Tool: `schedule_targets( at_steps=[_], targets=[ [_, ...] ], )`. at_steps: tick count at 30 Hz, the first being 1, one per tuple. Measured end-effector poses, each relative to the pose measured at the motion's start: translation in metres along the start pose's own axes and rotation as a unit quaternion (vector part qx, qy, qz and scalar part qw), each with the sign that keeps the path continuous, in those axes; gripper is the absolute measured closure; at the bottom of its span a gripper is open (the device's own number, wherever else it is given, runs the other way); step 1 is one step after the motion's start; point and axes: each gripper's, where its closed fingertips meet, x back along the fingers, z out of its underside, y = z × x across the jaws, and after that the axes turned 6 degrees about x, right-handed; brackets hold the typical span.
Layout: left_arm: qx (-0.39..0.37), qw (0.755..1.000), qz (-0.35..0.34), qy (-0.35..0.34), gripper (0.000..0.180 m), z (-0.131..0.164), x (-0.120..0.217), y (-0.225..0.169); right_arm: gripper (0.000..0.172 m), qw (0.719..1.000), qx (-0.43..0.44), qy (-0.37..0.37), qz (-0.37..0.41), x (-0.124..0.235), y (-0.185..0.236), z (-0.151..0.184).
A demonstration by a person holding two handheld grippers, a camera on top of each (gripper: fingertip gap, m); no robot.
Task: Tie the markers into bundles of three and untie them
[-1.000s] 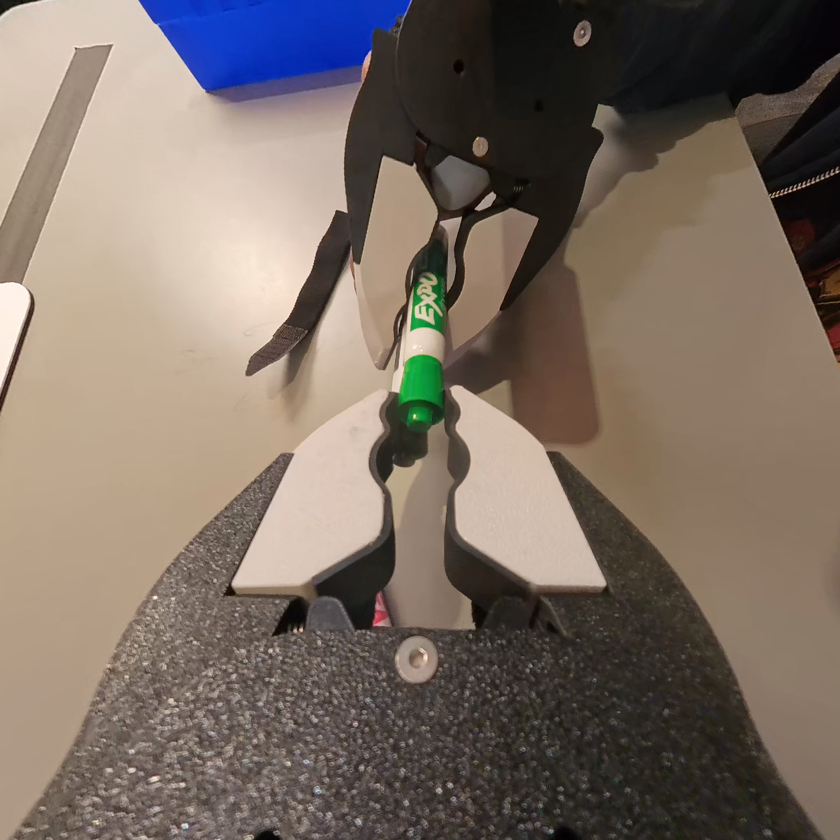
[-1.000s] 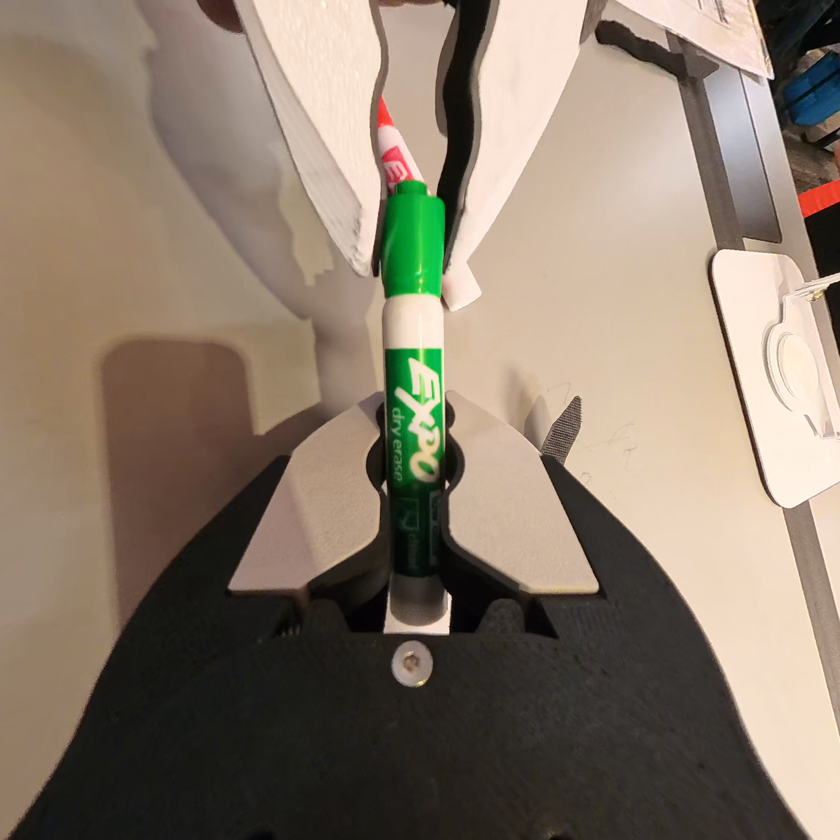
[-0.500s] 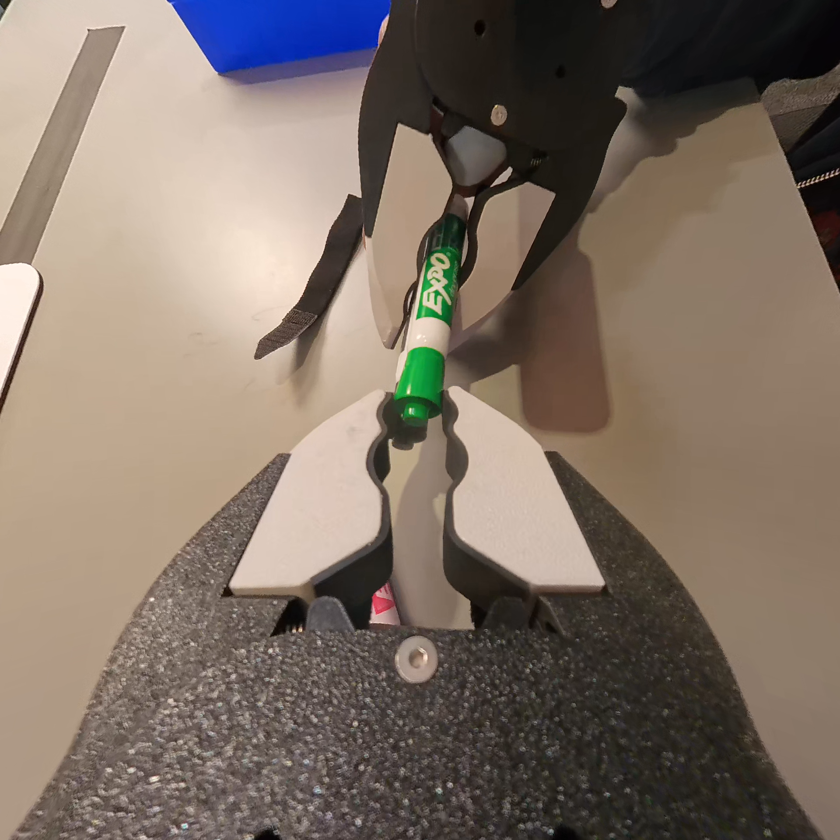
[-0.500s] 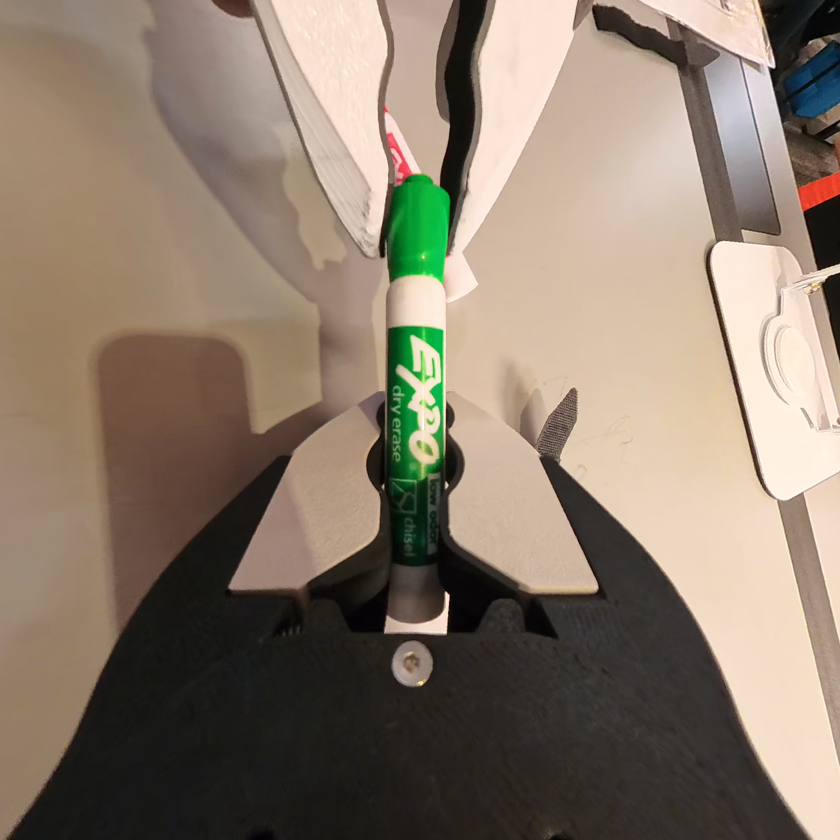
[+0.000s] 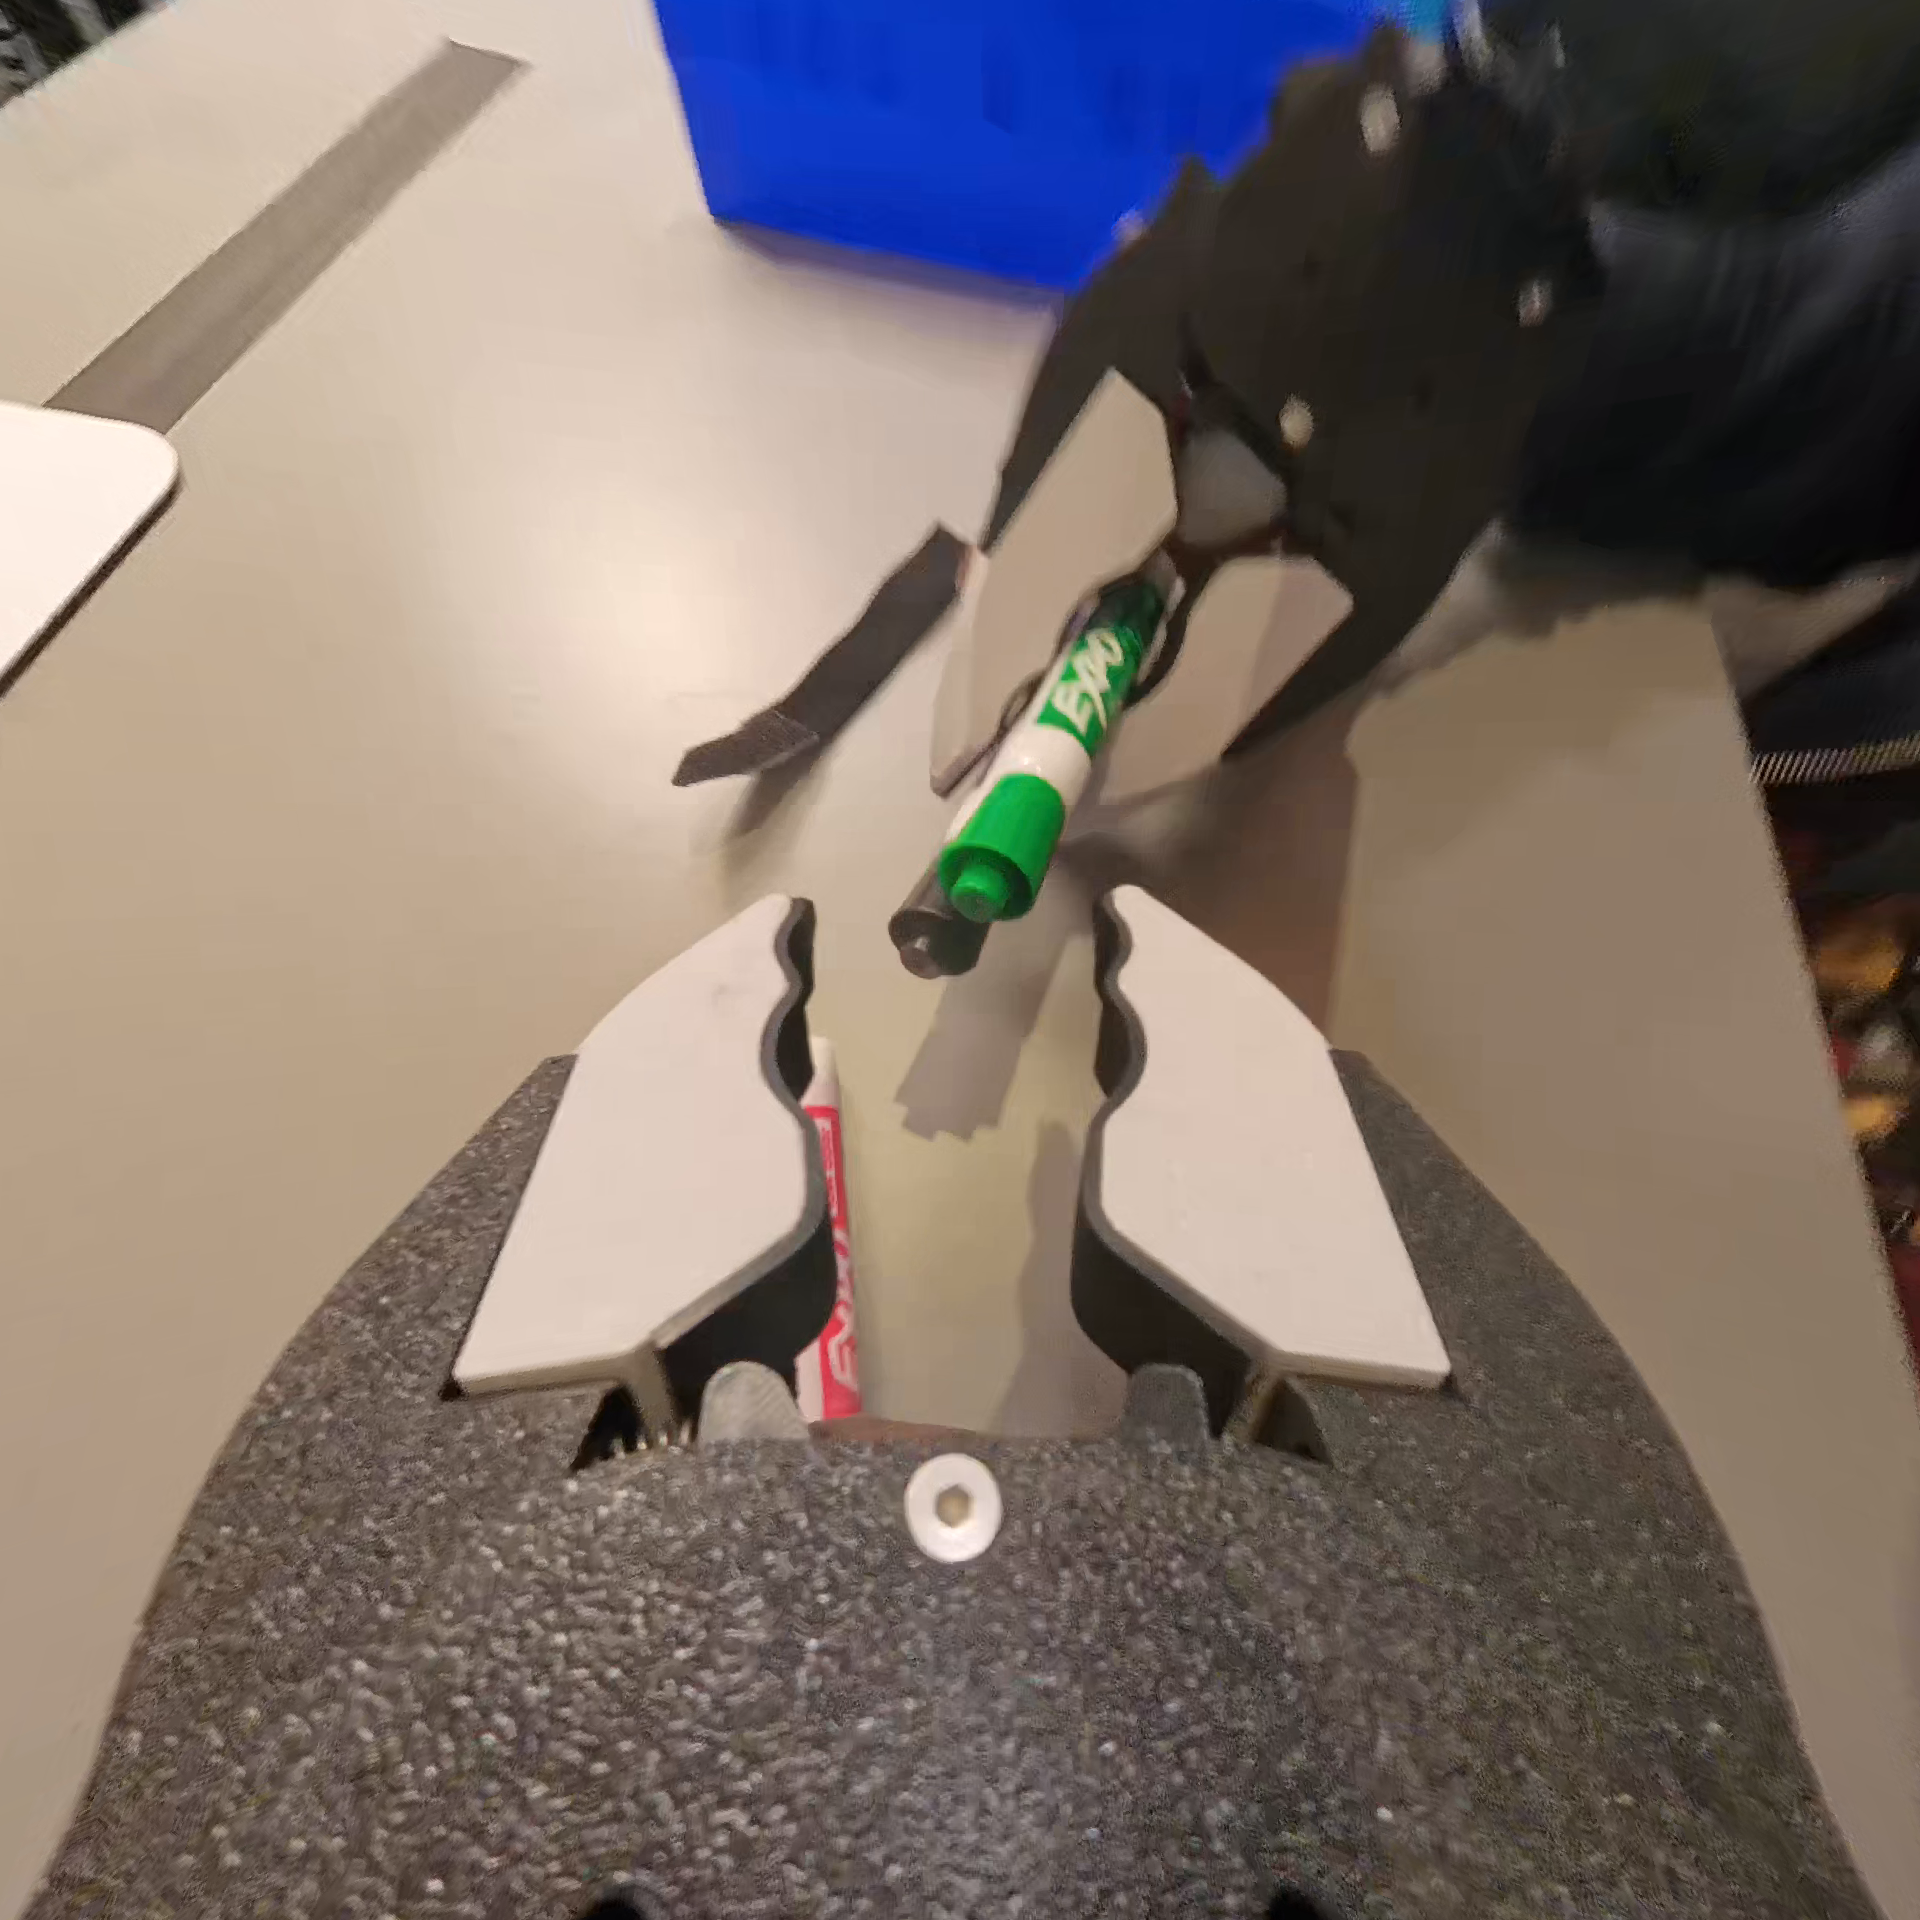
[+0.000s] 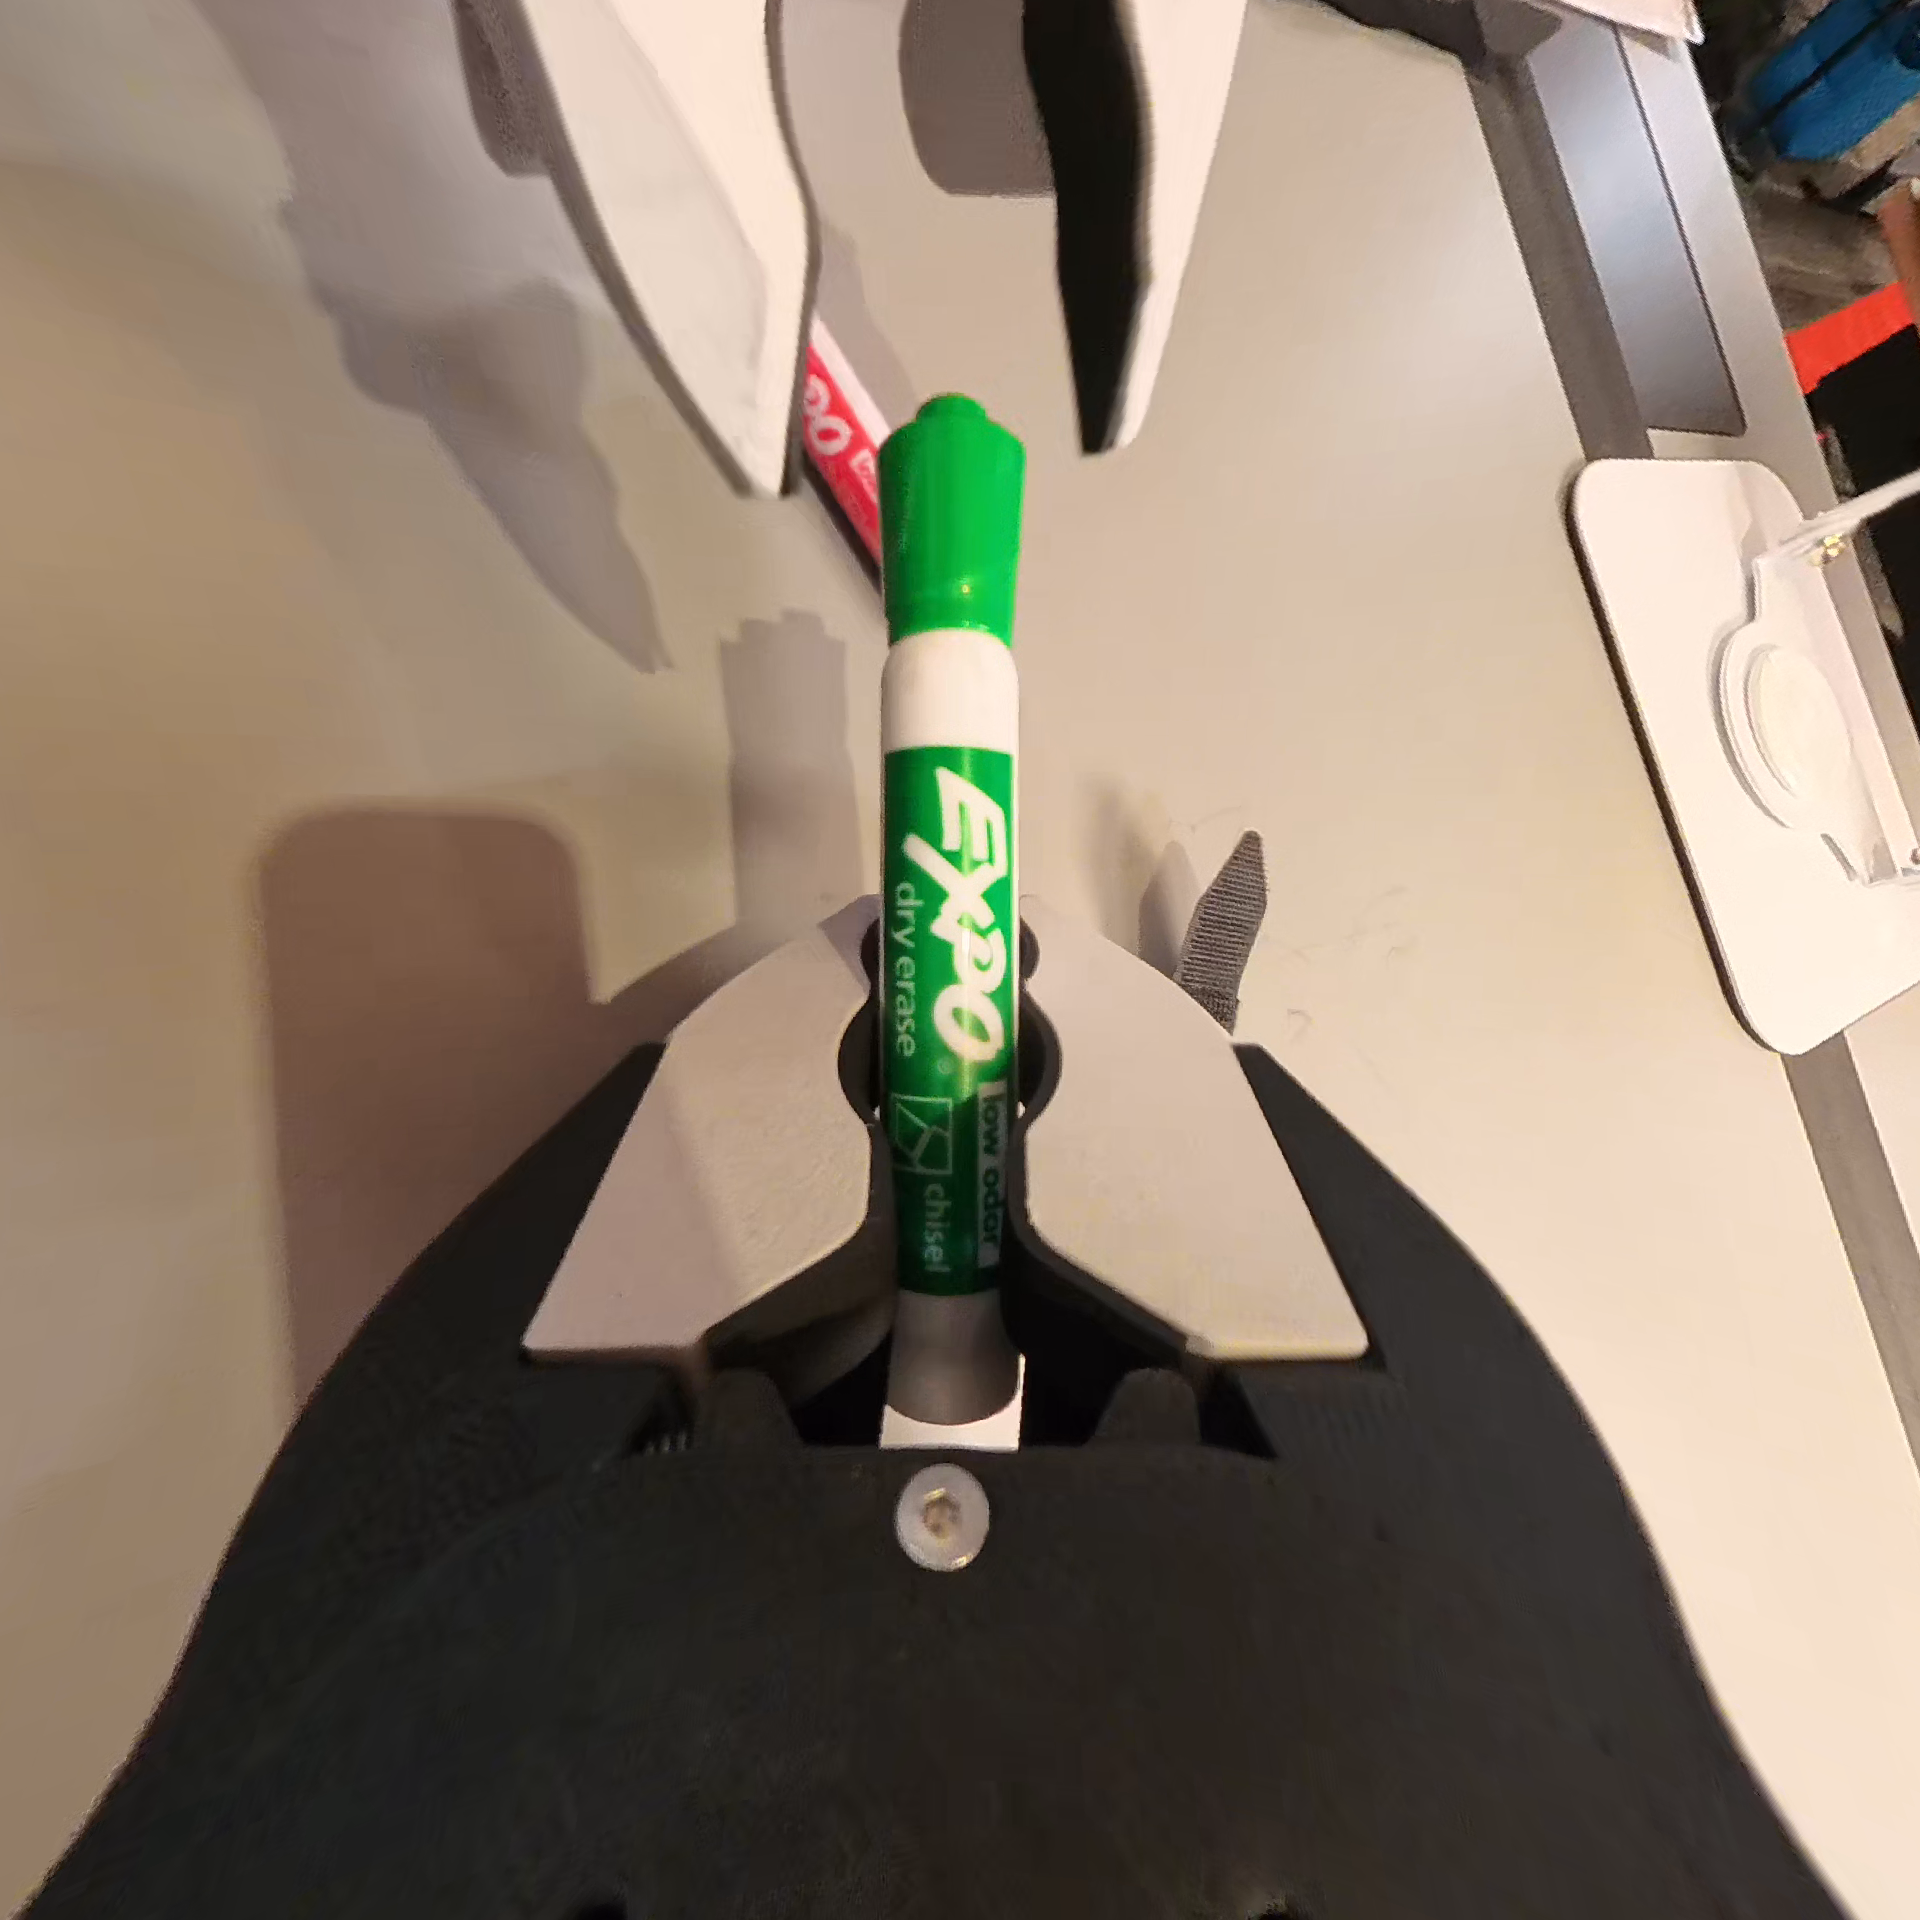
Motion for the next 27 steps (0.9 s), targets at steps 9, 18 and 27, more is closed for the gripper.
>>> schedule_targets(
  at_steps=[9, 18, 27],
  targets=[
    [0.329, 0.920, -0.002, -0.214, 0.107, -0.030, 0.007, 0.022, 0.153, 0.999, -0.039, 0.013, 0.009, 0.002, -0.011, 0.008],
    [0.397, 0.866, 0.004, -0.305, 0.104, -0.047, 0.025, 0.025, 0.153, 0.997, -0.071, 0.014, 0.028, 0.002, -0.020, 0.009],
    [0.455, 0.829, 0.028, -0.323, 0.104, -0.039, 0.003, 0.019, 0.153, 0.992, -0.112, 0.003, 0.053, 0.007, -0.029, 0.001]
  ],
)
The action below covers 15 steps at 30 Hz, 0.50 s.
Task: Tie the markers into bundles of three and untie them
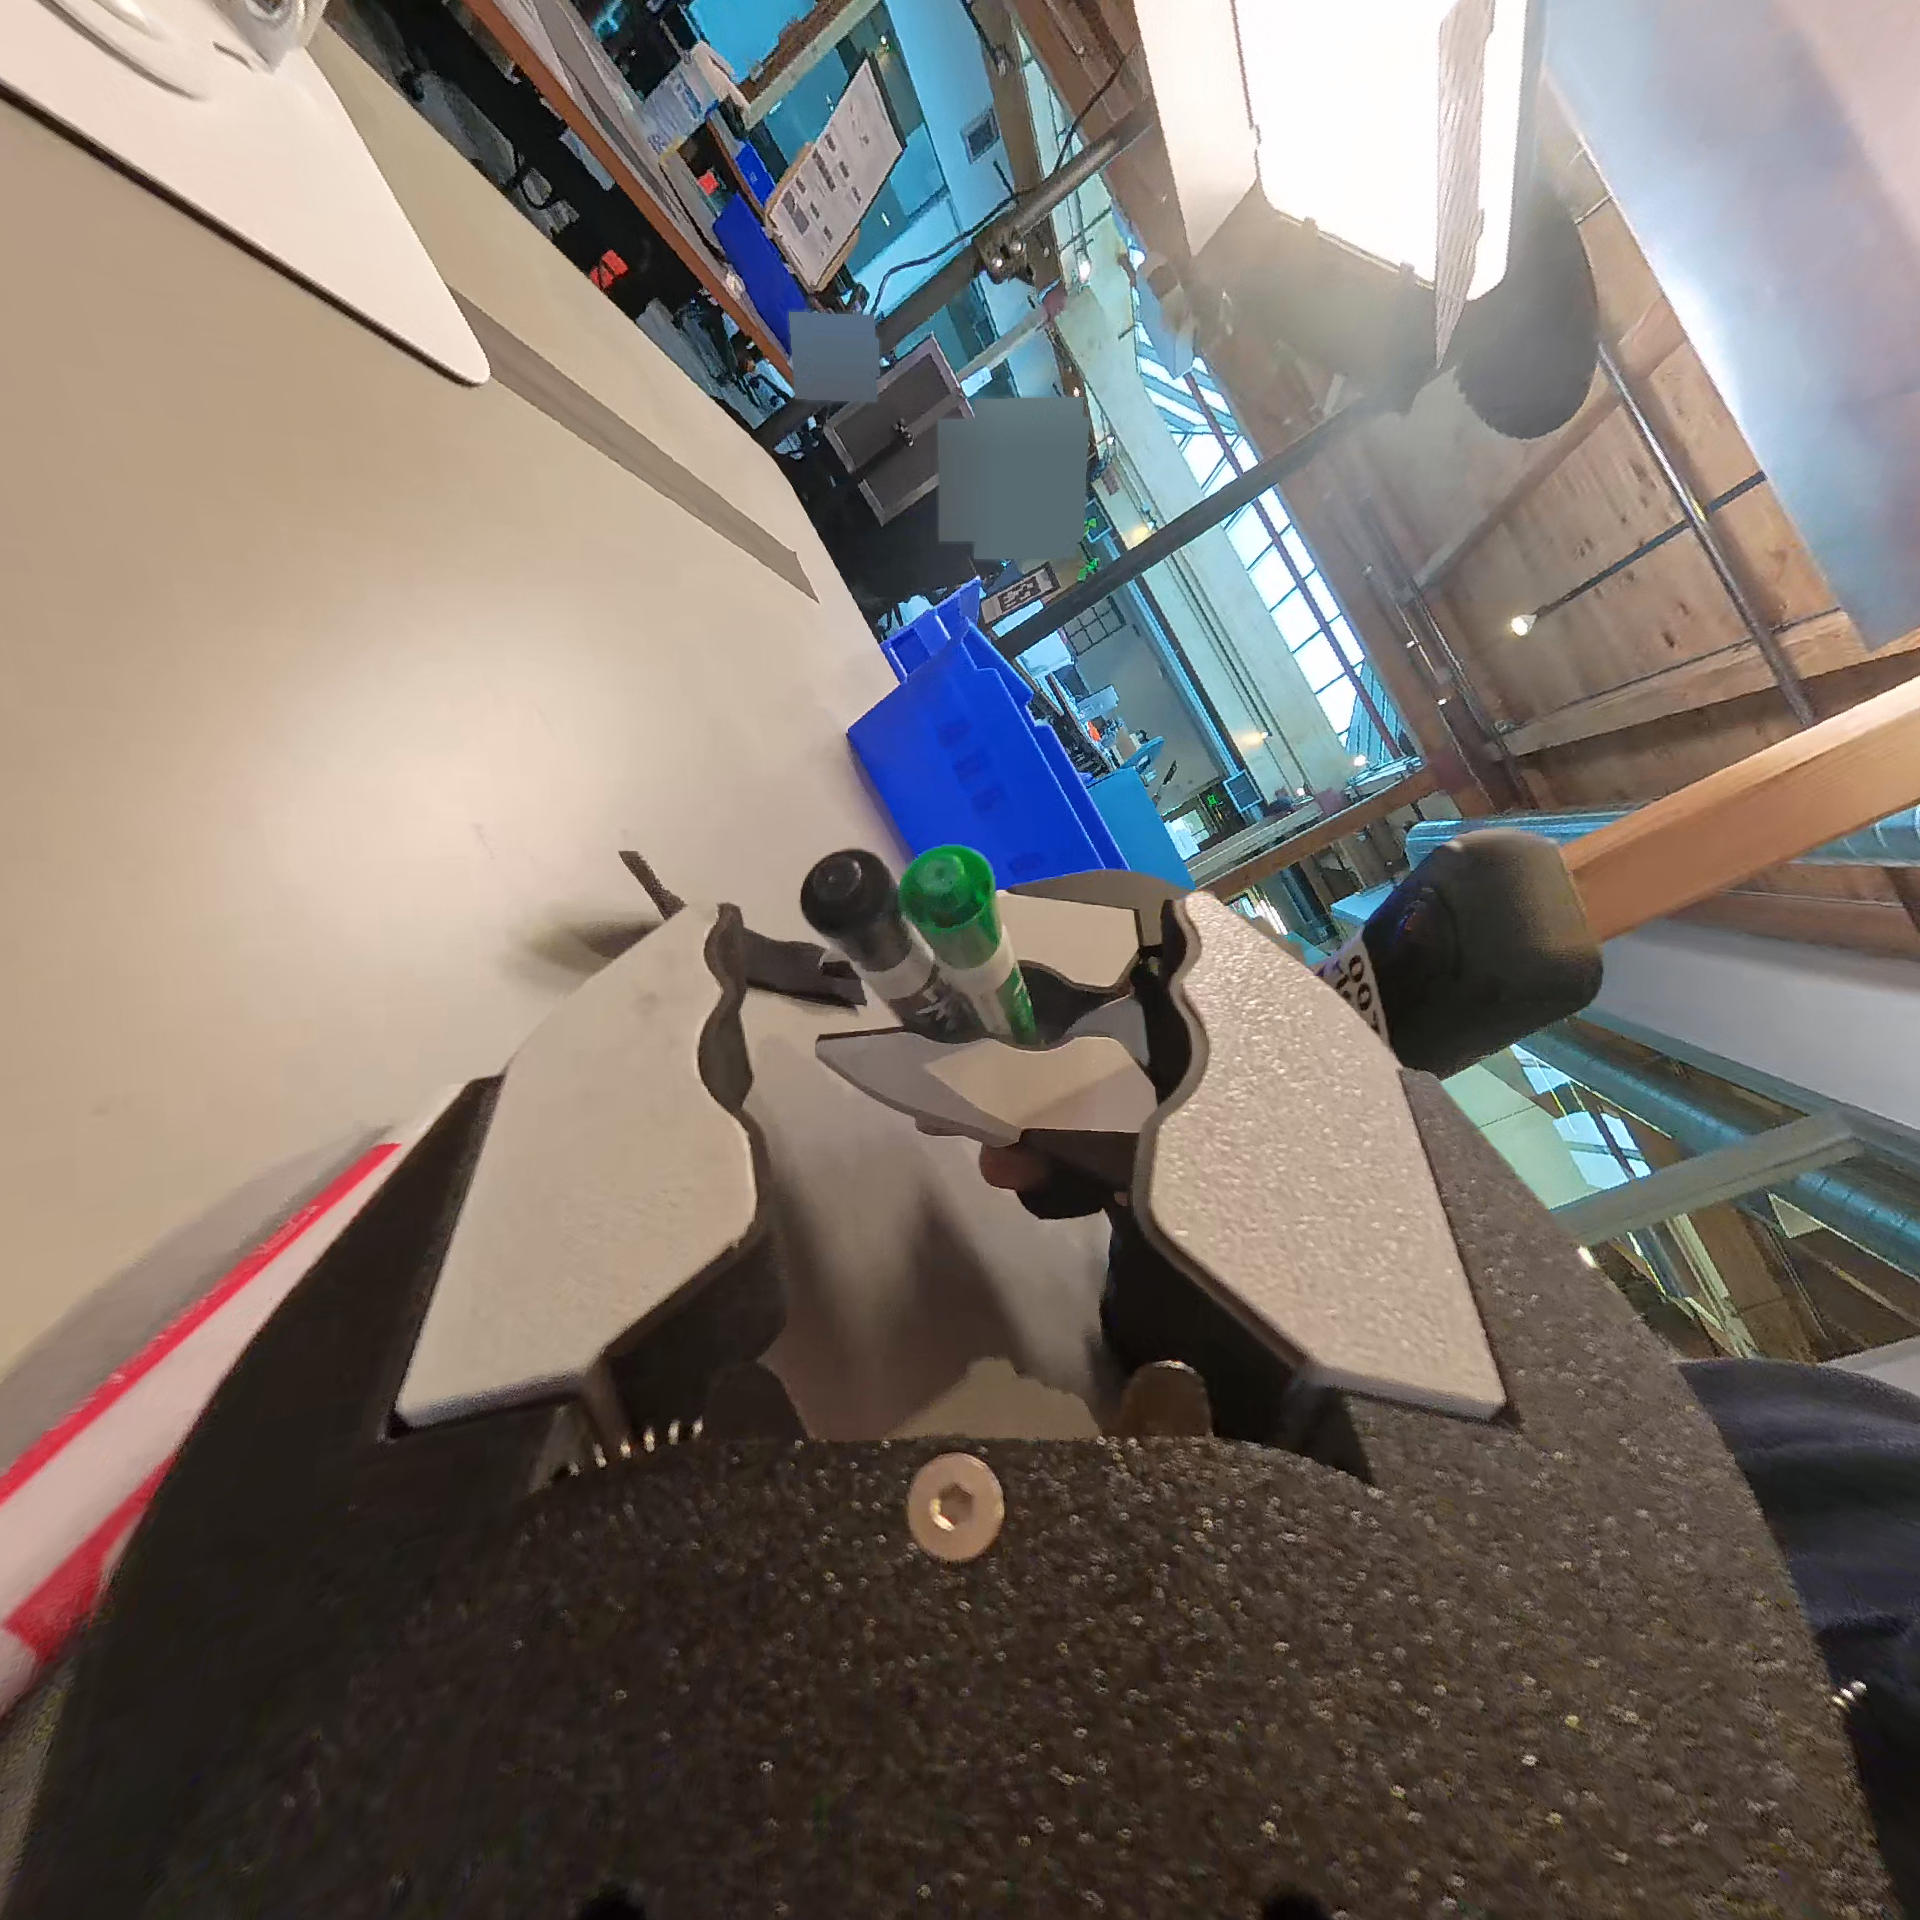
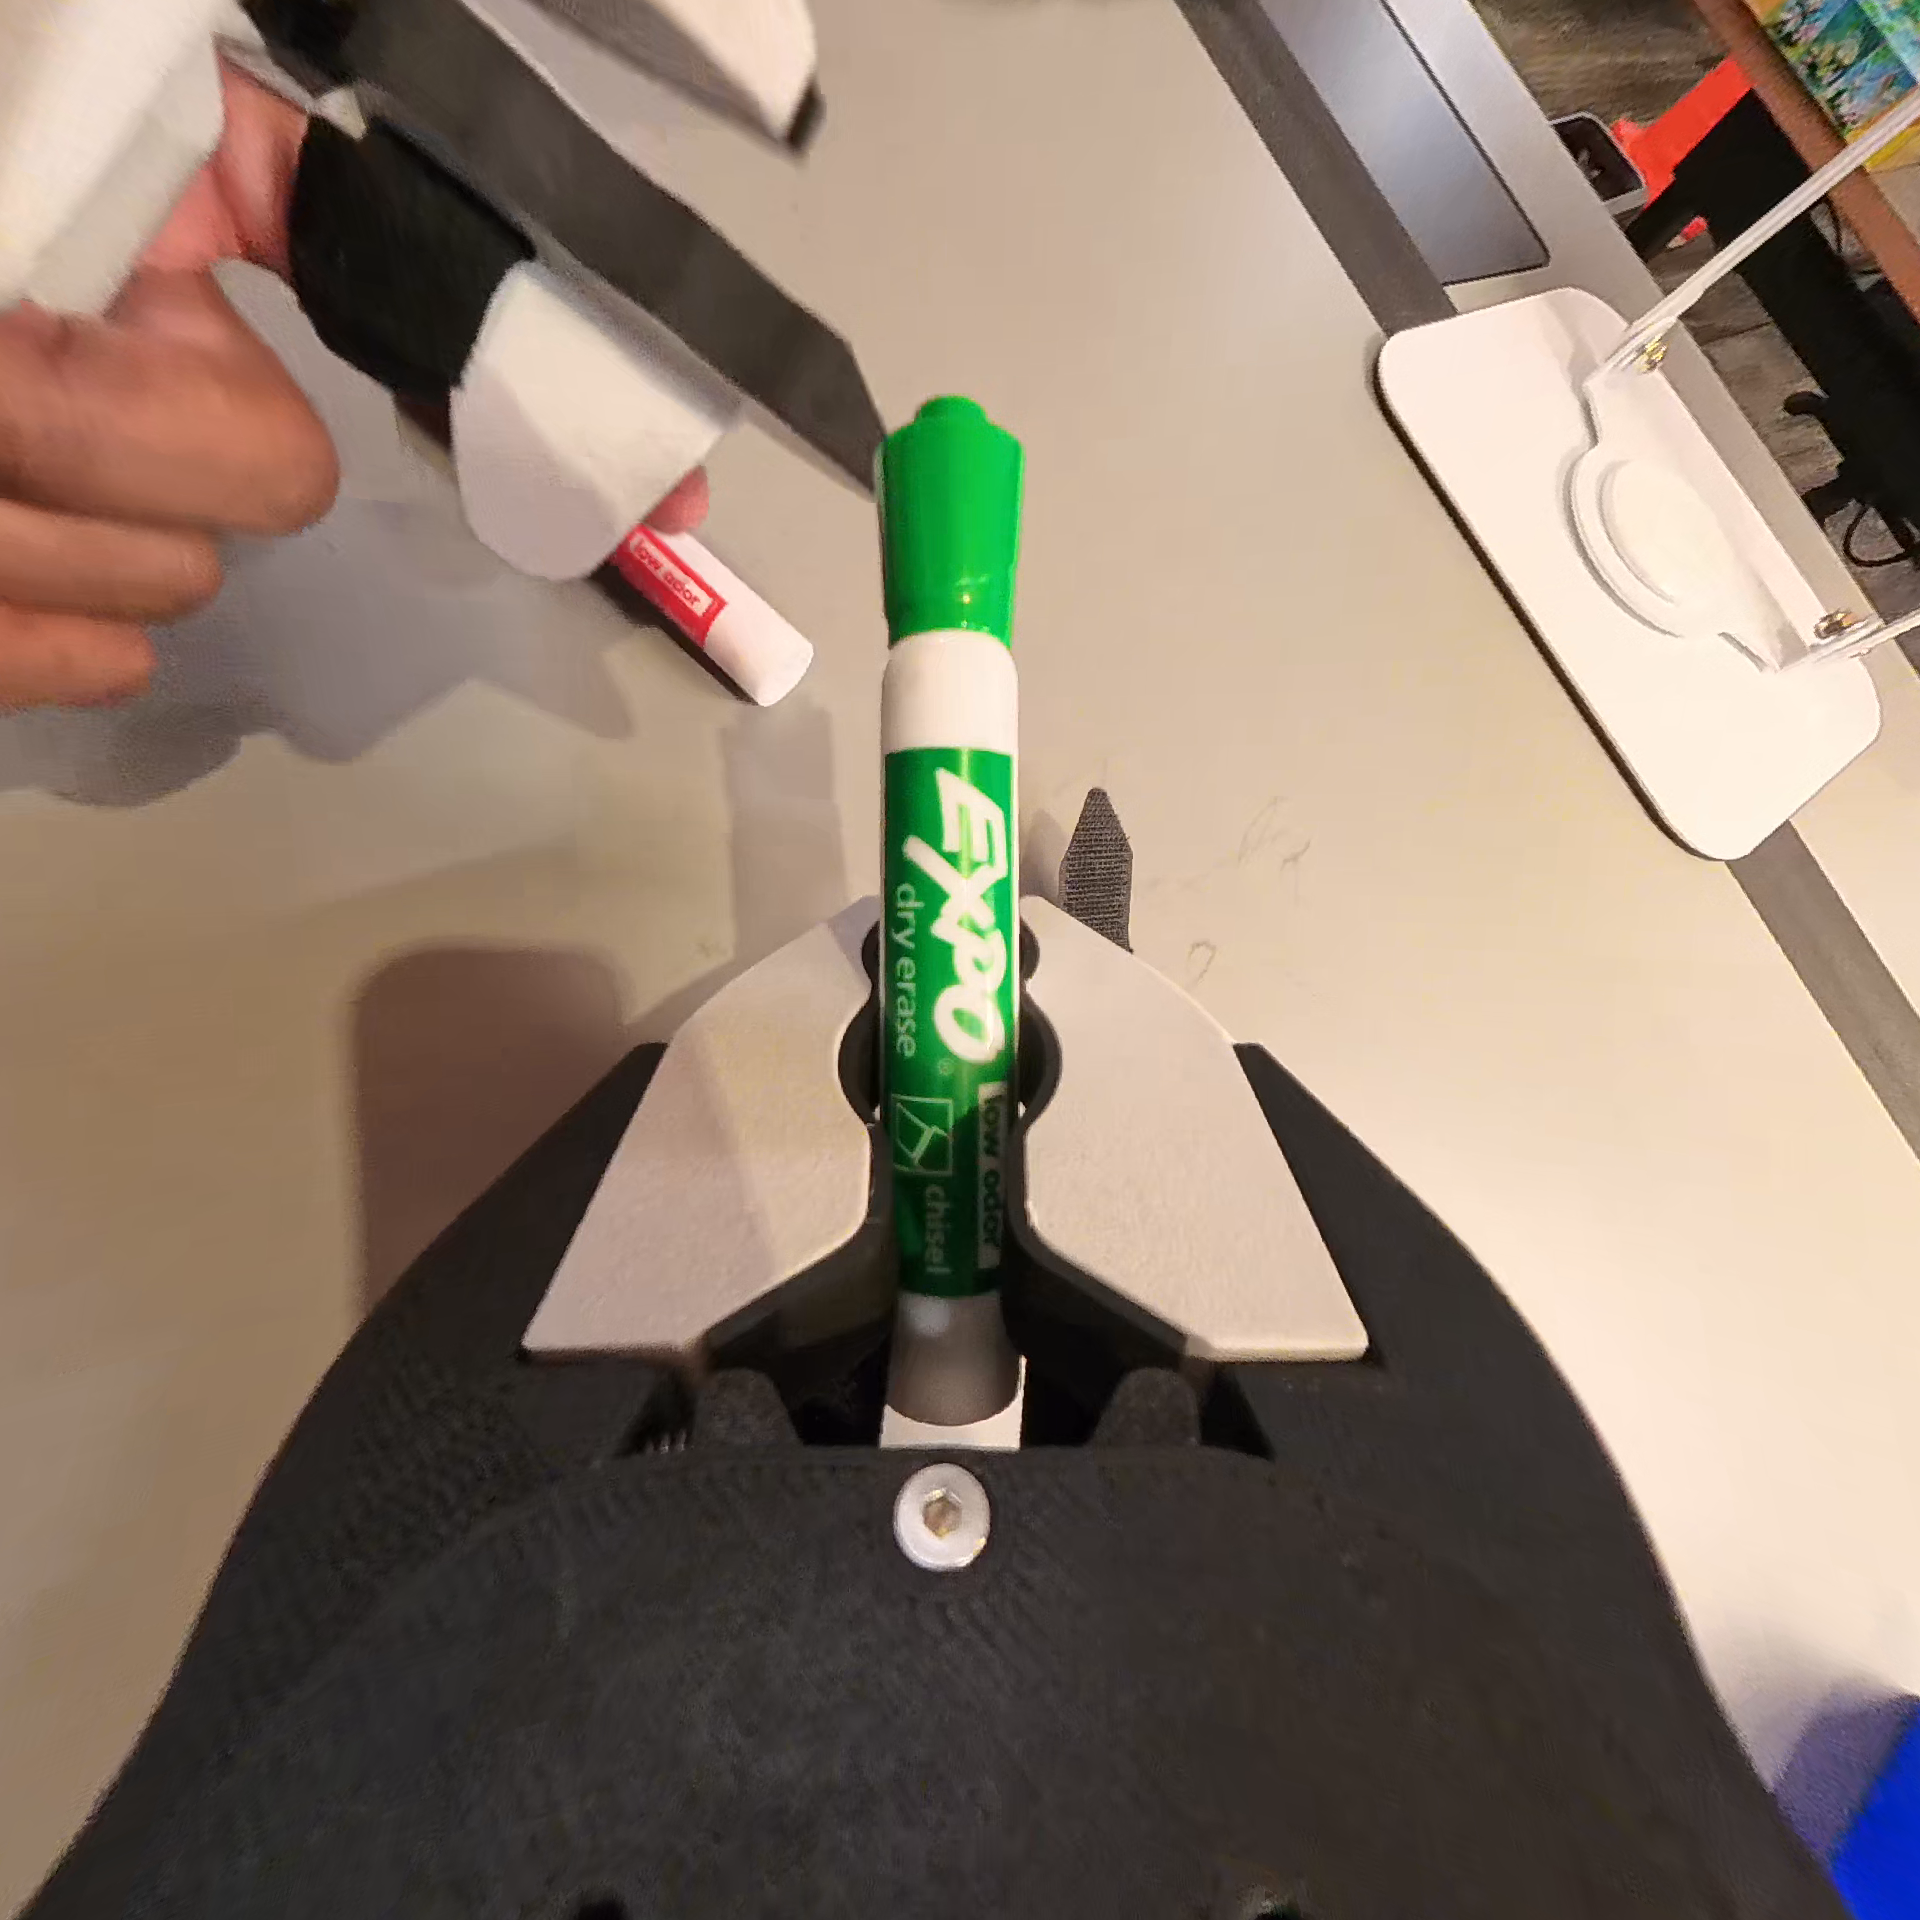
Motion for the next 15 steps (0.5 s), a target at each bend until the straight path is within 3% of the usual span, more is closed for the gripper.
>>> schedule_targets(
  at_steps=[15],
  targets=[
    [-0.025, 1.000, 0.007, 0.000, 0.105, 0.017, -0.015, -0.003, 0.153, 1.000, 0.002, -0.011, -0.011, -0.002, 0.016, -0.009]
  ],
)
